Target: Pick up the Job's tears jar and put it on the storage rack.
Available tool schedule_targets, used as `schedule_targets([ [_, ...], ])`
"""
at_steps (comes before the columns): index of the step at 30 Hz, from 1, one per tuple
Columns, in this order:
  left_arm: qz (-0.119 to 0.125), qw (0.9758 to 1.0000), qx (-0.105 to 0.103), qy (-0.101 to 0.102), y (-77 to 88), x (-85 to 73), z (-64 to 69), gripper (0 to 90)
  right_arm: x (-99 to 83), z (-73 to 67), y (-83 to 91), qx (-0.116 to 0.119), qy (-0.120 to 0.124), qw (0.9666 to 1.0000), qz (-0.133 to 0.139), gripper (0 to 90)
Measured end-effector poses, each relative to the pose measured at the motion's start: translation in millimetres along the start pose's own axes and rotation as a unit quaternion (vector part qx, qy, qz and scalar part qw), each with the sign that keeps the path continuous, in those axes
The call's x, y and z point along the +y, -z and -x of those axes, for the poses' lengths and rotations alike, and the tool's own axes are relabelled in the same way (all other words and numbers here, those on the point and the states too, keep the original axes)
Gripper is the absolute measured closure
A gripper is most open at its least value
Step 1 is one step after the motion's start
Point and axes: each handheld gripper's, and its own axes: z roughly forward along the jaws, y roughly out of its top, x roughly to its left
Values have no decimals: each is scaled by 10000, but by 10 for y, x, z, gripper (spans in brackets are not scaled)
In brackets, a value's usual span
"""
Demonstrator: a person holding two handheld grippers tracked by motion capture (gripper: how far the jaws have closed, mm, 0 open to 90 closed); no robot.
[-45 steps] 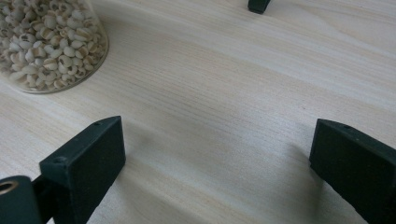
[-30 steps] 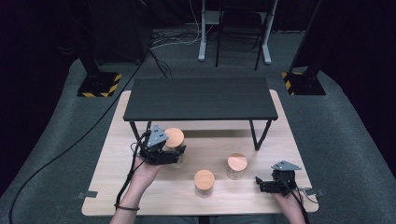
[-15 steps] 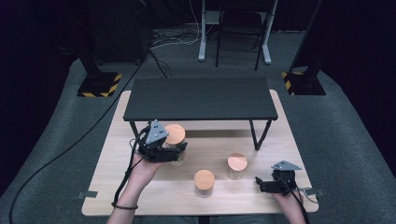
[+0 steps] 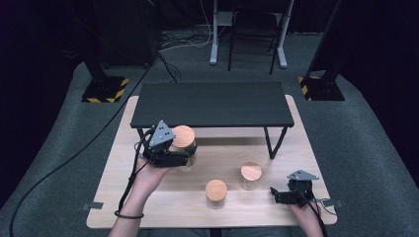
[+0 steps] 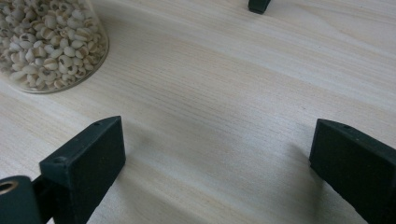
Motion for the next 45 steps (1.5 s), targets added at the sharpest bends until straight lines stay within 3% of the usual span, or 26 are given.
schedule_targets([
  [28,-93,9999,-9,-89,130,336,-98,250,-1,0,1,4,2,10000,2,27],
  [45,14,10000,-2,-74,198,560,-169,250,-1,0,1,5,4,10000,1,27],
])
